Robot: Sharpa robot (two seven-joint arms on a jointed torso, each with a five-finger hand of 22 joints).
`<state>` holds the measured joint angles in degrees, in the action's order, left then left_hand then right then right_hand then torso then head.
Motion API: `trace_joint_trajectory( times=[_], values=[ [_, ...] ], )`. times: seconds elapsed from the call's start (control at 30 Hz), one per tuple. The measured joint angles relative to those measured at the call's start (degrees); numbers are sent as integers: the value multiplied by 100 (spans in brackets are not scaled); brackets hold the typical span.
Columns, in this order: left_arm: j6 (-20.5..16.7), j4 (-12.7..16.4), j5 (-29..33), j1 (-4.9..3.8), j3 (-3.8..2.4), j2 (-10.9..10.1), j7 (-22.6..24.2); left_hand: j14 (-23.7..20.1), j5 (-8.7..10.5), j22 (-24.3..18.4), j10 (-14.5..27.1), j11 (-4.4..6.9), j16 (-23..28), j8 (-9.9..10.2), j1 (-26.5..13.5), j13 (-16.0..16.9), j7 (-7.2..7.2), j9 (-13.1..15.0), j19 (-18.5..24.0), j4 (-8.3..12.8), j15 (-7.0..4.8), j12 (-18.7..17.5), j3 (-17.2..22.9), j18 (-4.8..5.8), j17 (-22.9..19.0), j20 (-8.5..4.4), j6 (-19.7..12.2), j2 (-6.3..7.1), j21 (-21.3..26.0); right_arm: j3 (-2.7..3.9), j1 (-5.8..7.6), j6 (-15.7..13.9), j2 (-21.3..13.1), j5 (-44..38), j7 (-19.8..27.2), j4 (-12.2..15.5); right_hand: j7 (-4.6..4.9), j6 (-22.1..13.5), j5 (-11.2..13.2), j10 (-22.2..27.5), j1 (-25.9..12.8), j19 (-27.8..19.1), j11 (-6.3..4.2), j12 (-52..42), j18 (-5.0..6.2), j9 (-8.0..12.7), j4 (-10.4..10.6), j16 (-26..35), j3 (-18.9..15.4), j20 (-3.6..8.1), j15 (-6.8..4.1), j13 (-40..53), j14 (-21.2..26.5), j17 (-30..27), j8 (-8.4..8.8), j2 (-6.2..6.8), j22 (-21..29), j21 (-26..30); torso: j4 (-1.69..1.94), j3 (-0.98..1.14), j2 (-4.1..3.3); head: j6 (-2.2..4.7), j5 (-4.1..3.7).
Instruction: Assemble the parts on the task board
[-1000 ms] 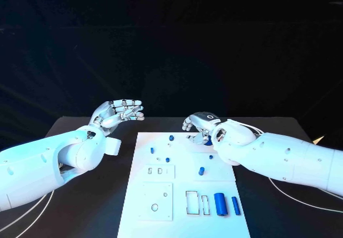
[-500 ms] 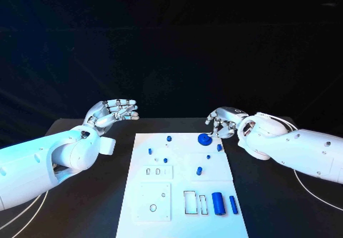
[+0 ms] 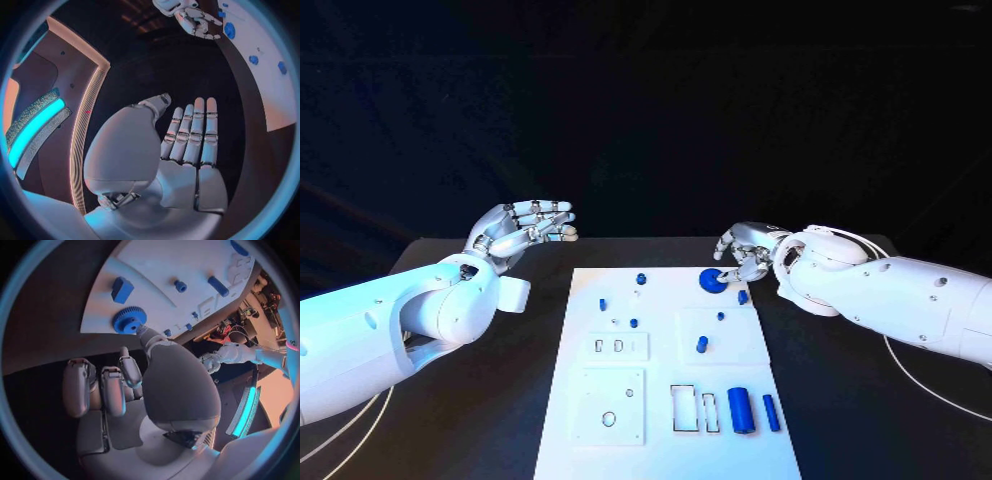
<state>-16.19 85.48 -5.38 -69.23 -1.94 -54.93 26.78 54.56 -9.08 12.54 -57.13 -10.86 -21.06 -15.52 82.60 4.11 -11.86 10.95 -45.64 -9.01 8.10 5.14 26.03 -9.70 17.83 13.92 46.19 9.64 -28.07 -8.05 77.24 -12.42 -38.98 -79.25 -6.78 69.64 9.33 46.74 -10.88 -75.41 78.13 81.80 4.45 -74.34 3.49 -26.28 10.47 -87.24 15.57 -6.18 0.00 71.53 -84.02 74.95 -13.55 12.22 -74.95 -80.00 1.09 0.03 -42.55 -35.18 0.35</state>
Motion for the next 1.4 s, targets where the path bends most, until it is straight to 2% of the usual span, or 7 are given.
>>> trace_joint_trajectory(
  times=[0.37,0.7,1.17,1.27,1.4],
  values=[
    [-1,-1,-2,0,0,6,-12,0,0,-1,0,0,0,0,0,0,0,0,0,0,0,0,0,0,4,0,0,0,0,-22,-89,100,205,79,-2,-248,3,-3,-55,-107,22,82,5,-185,1,-10,77,-59,34,-19,0,240,0,-1,-32,-23,1,-86,-5,0,1,-35,11],
    [-1,-4,-2,0,0,9,-18,0,0,6,0,0,0,0,0,0,0,5,0,0,0,0,0,0,4,0,0,0,0,-34,-122,169,234,93,-4,-261,25,19,-77,-127,22,101,26,-231,1,-16,92,-87,50,-38,0,288,0,-2,-41,-23,2,-121,-12,3,4,-65,35],
    [0,-14,-3,0,0,22,-27,0,0,11,0,0,0,0,0,0,0,4,0,0,0,0,0,0,15,0,0,0,-27,-47,-137,217,353,95,1,-380,5,82,-123,-178,76,127,16,-297,1,-39,171,-109,133,-37,0,342,0,-3,-87,-77,3,-153,-4,2,6,-76,38],
    [0,-16,-3,0,0,22,-29,0,0,11,0,0,0,0,0,0,0,4,0,0,0,0,0,0,15,0,0,0,-27,-47,-138,215,362,96,9,-389,9,137,-154,-178,121,141,16,-326,1,-28,140,-109,260,-38,0,342,0,-3,-87,-118,3,-188,-3,0,4,-83,42],
    [1,-17,-6,0,0,21,-31,0,0,11,0,0,0,0,0,0,0,4,0,0,0,0,0,0,15,0,0,0,-27,-46,-140,203,363,85,16,-374,14,244,-152,-228,320,161,25,-364,1,42,19,-135,696,-19,0,342,0,-3,-72,-119,3,-237,-4,-1,4,-91,54]
  ],
)
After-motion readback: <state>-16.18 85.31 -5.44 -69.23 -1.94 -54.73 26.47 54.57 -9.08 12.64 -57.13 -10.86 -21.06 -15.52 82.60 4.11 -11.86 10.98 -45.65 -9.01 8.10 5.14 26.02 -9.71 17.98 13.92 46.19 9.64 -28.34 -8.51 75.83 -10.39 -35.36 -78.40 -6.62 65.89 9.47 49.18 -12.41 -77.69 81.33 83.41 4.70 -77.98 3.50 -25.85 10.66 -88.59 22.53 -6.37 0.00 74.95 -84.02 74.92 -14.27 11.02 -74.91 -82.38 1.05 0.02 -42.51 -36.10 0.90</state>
